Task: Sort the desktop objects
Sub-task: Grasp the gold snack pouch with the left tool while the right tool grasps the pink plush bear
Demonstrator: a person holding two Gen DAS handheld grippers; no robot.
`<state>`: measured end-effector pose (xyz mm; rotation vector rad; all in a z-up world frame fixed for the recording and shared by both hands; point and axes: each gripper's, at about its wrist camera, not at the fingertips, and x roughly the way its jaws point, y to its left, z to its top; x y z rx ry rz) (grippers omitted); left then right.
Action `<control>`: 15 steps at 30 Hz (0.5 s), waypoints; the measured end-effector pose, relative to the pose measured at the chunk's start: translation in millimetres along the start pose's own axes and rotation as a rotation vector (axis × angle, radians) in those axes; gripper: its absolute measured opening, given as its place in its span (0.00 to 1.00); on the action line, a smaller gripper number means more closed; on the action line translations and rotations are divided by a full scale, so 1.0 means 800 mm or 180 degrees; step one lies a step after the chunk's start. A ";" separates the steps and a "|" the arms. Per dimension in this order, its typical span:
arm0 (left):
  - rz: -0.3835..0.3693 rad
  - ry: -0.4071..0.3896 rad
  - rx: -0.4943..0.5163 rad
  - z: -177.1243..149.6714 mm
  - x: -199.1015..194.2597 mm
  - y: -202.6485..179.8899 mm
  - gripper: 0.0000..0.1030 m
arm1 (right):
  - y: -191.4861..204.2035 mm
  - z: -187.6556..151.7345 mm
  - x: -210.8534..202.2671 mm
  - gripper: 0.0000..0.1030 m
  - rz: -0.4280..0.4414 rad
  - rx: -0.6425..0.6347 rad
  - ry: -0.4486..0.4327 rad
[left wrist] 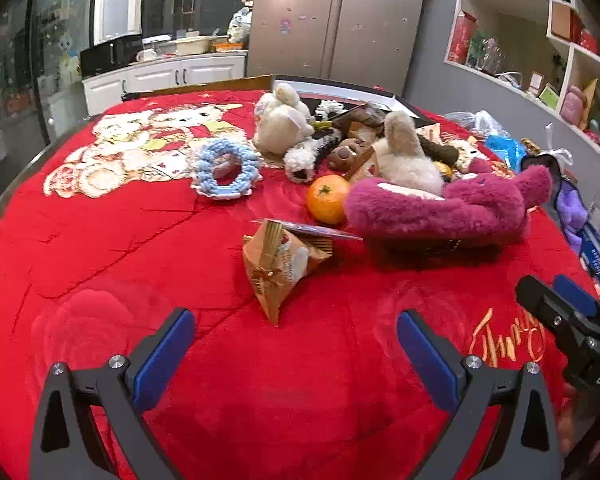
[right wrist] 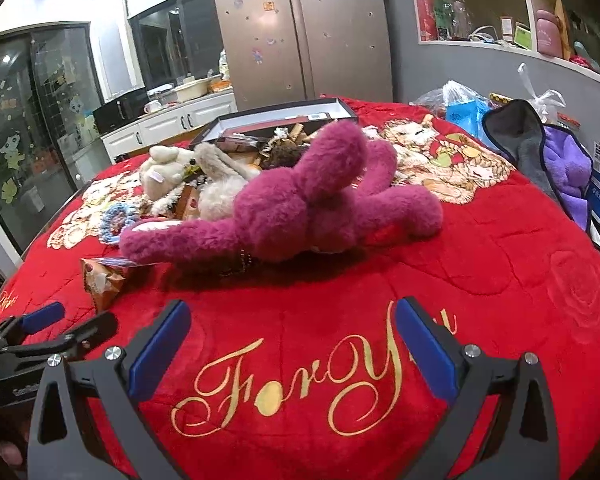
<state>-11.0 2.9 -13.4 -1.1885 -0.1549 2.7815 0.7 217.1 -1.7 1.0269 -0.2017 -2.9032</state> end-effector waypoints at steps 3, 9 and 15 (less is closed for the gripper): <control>-0.0021 0.0016 -0.0044 0.001 0.003 0.004 1.00 | 0.005 0.000 -0.005 1.00 0.0103 -0.0049 -0.0075; -0.0002 0.0087 -0.0079 0.007 0.012 0.006 1.00 | 0.015 -0.001 -0.018 1.00 0.0305 -0.0167 -0.0259; 0.0116 0.0272 0.0007 0.011 0.029 0.001 1.00 | 0.014 0.000 -0.017 1.00 0.0373 -0.0123 -0.0218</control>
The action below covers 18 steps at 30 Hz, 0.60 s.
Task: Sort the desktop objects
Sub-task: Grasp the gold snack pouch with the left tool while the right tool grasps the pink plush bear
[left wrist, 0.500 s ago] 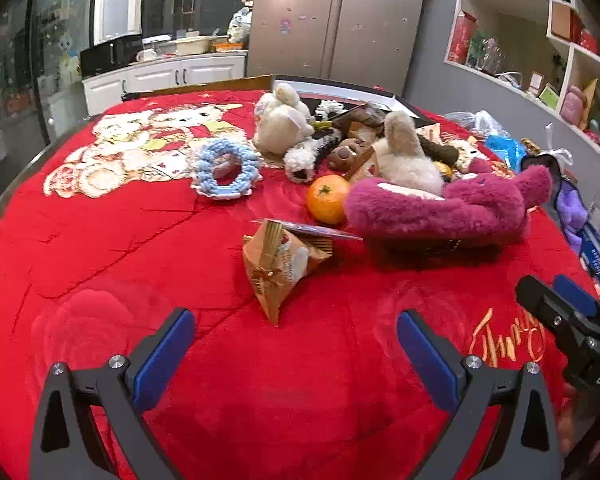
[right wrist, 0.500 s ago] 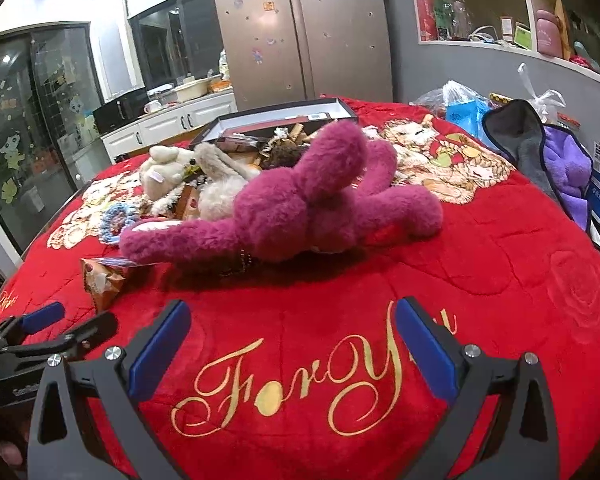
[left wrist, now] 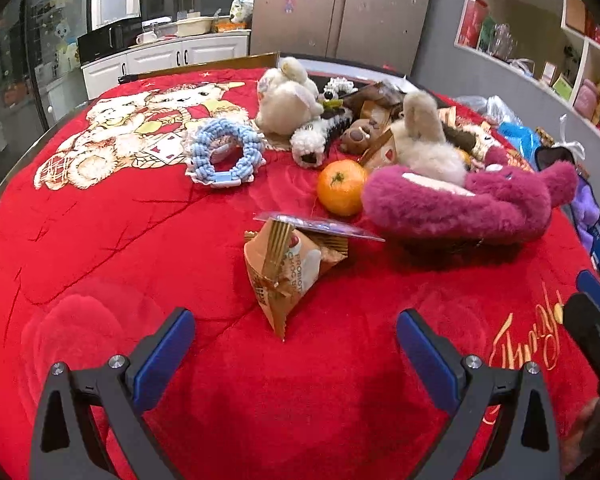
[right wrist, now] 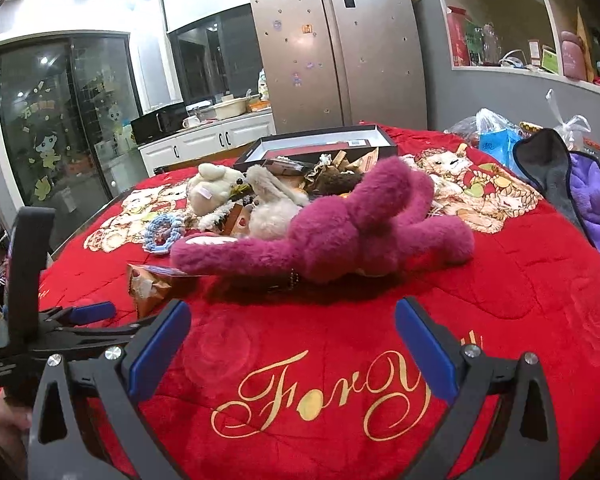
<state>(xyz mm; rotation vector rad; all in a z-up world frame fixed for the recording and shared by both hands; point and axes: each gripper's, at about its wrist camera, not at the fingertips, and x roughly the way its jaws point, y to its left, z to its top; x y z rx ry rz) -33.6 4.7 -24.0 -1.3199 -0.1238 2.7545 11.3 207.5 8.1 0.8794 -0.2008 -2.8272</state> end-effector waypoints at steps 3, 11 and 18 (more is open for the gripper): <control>0.0005 0.0034 0.0017 0.006 0.007 -0.001 1.00 | -0.007 0.000 0.005 1.00 0.0061 0.0084 0.0073; 0.0033 0.0114 0.0075 0.023 0.027 -0.007 1.00 | -0.016 0.000 0.008 1.00 0.0187 0.0198 0.0097; 0.0162 0.0146 0.0132 0.031 0.040 -0.008 1.00 | -0.021 0.000 0.015 1.00 0.0193 0.0278 0.0181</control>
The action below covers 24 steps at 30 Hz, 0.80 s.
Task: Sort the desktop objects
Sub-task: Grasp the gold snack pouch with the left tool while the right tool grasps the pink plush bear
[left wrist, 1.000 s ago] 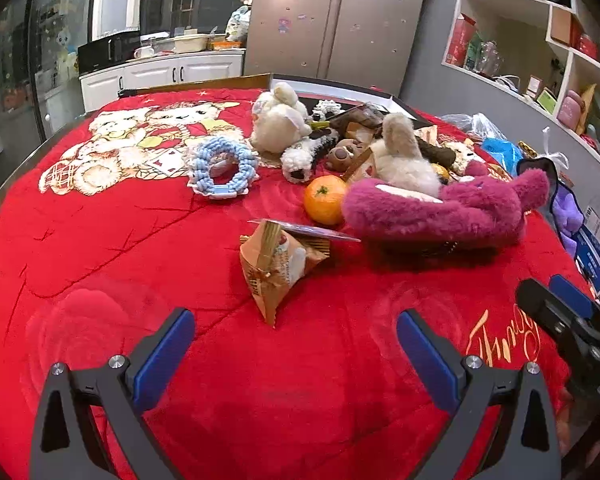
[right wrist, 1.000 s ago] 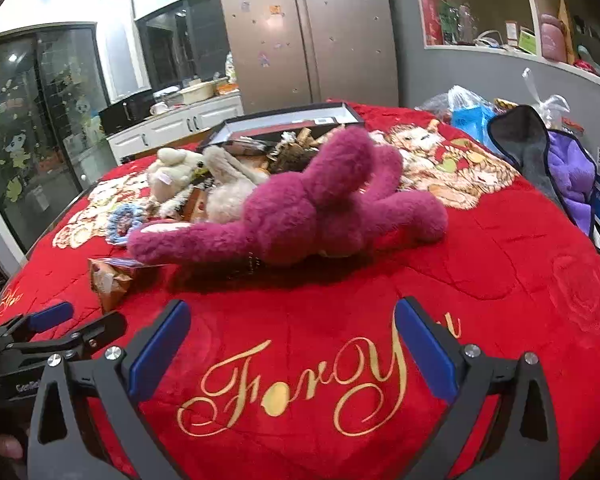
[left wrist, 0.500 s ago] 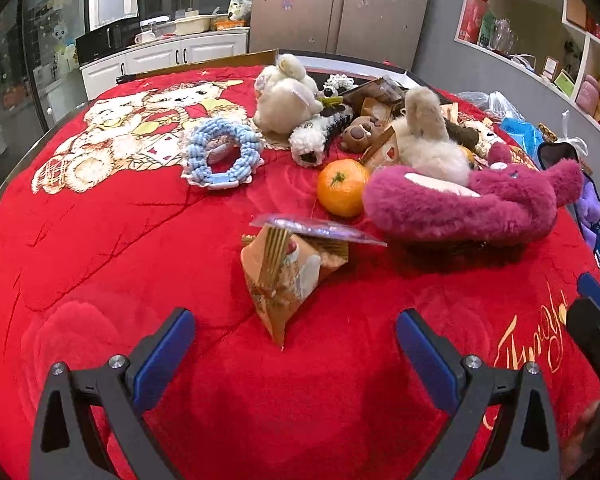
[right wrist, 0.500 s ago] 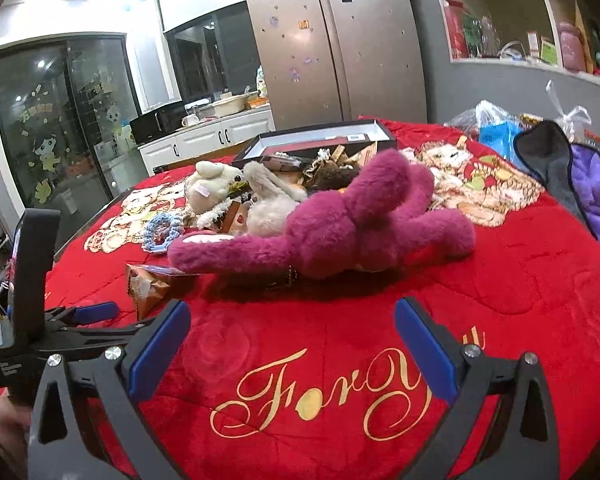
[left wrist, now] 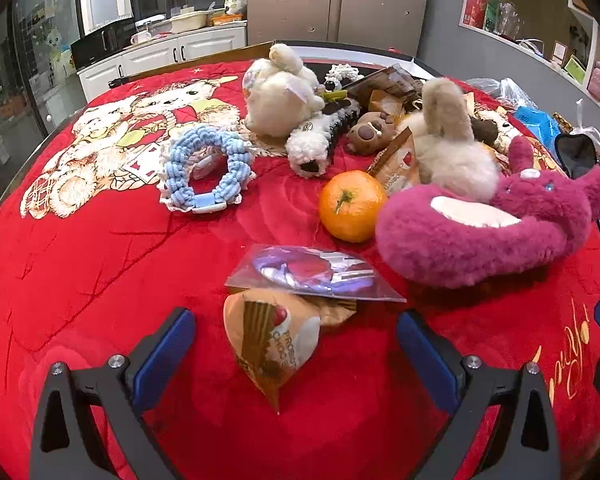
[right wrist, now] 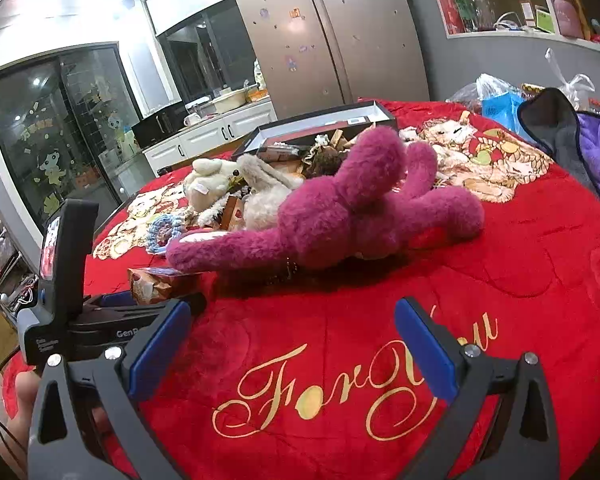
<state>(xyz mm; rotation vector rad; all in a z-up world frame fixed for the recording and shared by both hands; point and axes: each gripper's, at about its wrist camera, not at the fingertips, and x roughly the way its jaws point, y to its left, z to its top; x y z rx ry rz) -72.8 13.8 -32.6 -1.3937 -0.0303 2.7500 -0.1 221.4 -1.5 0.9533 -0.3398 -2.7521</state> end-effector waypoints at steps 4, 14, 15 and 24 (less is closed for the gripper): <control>0.0015 0.0005 0.0014 0.000 0.001 0.000 1.00 | 0.002 0.003 -0.006 1.00 0.0032 -0.0034 -0.0079; 0.0027 0.0010 0.0025 0.001 0.001 -0.002 1.00 | 0.008 0.046 0.020 1.00 -0.0344 -0.0371 -0.0358; 0.0027 0.0011 0.0027 0.001 0.001 -0.002 1.00 | 0.007 0.050 0.030 1.00 -0.0373 -0.0401 -0.0266; 0.0026 0.0010 0.0027 0.001 0.001 -0.002 1.00 | -0.023 0.069 0.098 1.00 -0.0560 -0.0141 0.0209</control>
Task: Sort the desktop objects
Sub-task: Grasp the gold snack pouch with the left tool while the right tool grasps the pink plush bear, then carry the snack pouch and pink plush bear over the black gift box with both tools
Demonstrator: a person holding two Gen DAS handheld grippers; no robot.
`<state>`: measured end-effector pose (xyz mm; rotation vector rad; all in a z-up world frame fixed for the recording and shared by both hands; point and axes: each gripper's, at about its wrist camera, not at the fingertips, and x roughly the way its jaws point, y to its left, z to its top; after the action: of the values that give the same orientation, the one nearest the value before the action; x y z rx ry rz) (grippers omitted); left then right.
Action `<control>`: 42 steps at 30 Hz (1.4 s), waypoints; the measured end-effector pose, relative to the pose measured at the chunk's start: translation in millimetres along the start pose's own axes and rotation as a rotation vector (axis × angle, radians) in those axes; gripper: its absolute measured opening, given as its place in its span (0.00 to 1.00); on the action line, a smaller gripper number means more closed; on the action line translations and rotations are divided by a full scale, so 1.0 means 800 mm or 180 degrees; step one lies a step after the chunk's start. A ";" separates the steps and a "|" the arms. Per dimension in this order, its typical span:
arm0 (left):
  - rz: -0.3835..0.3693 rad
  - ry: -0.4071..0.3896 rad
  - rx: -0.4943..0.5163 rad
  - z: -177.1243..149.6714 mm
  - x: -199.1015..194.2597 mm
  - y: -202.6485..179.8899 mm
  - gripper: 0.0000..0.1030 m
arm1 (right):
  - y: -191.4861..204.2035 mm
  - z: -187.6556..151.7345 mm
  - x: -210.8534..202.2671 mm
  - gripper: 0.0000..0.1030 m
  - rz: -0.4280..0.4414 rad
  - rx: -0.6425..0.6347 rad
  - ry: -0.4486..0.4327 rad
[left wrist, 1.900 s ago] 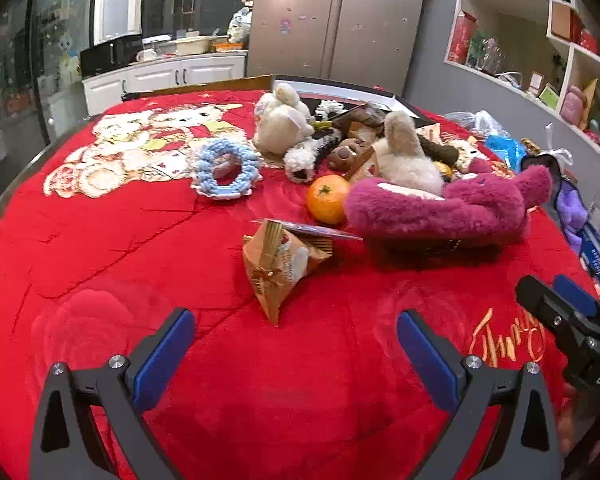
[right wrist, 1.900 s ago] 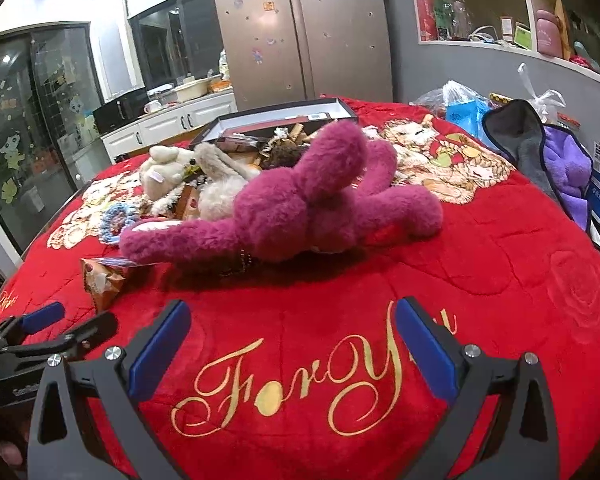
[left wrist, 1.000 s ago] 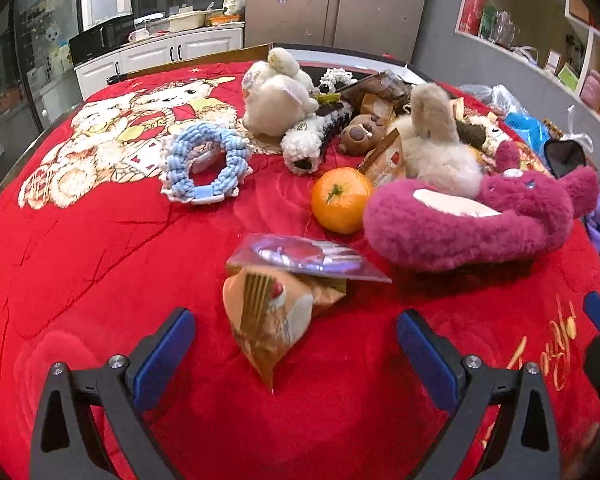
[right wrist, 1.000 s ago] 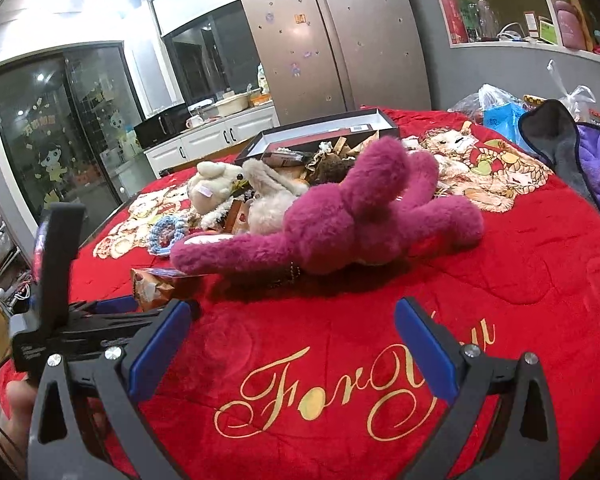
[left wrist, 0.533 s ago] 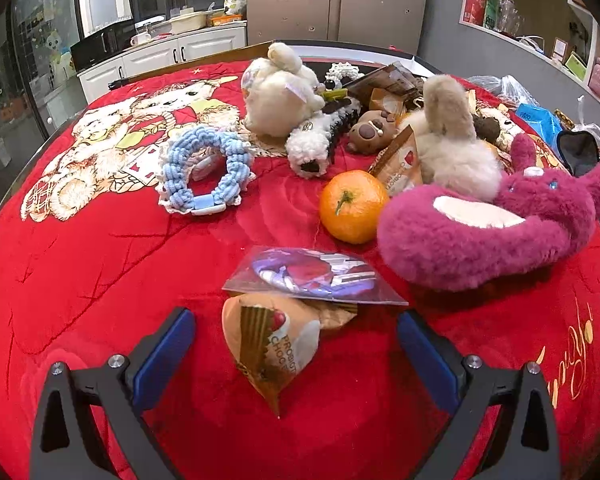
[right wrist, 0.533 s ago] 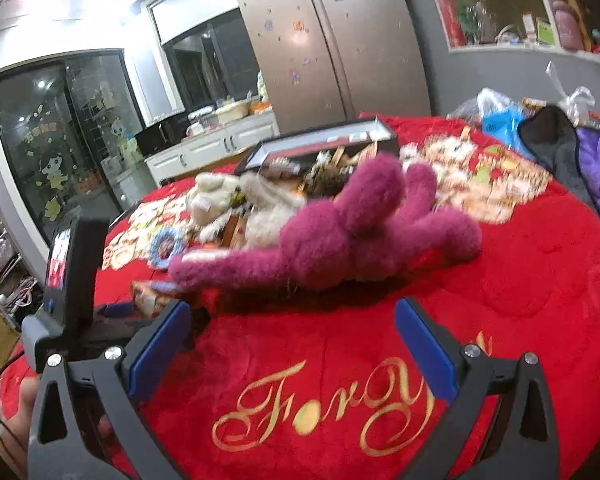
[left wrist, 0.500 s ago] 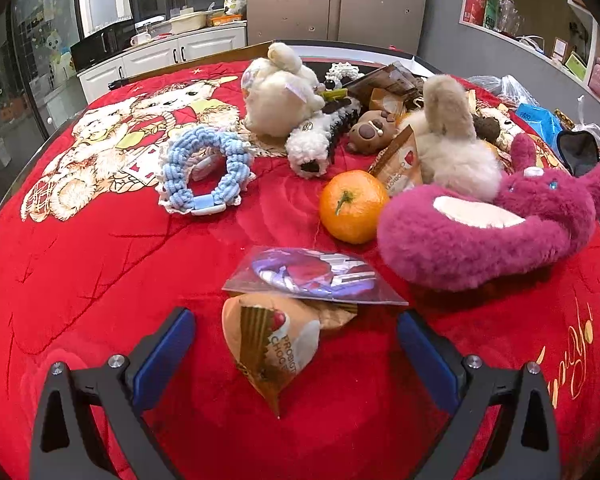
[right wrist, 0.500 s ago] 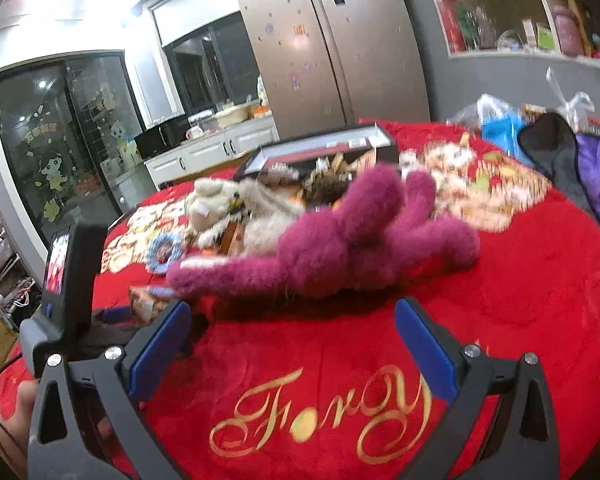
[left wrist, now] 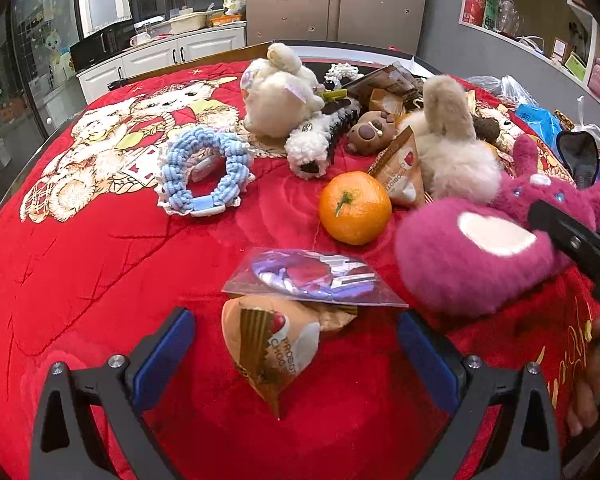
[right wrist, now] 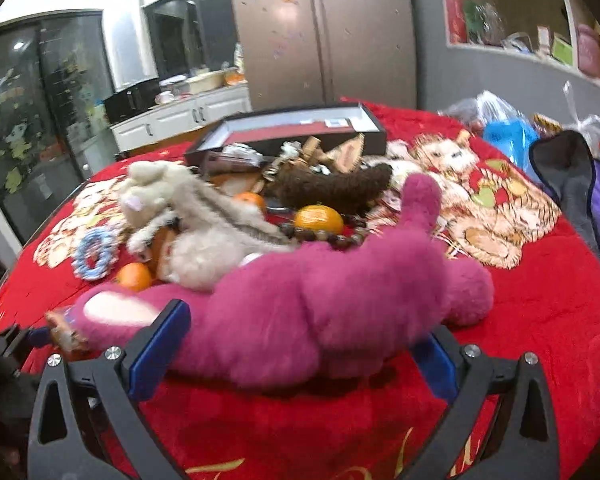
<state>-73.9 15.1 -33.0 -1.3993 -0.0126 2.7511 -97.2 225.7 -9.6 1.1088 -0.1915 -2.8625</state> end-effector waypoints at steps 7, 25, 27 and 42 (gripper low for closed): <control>0.0005 0.0003 0.0003 0.001 0.000 0.000 1.00 | -0.019 0.001 0.030 1.00 -0.0006 0.0207 0.0302; 0.0006 -0.0113 0.0010 -0.002 -0.014 0.009 0.52 | -0.017 -0.002 0.022 0.83 0.0087 0.0211 0.0233; -0.0030 -0.0110 -0.0010 -0.002 -0.017 0.011 0.43 | -0.018 -0.002 0.019 0.77 0.0134 0.0216 0.0204; -0.0317 -0.0267 -0.0154 -0.022 -0.072 0.021 0.37 | -0.020 0.003 -0.056 0.72 0.0401 0.0316 -0.0108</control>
<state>-26.7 -5.2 2.8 -1.2561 -0.1491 2.7424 -66.0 246.8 20.0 1.0249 -0.3947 -2.7882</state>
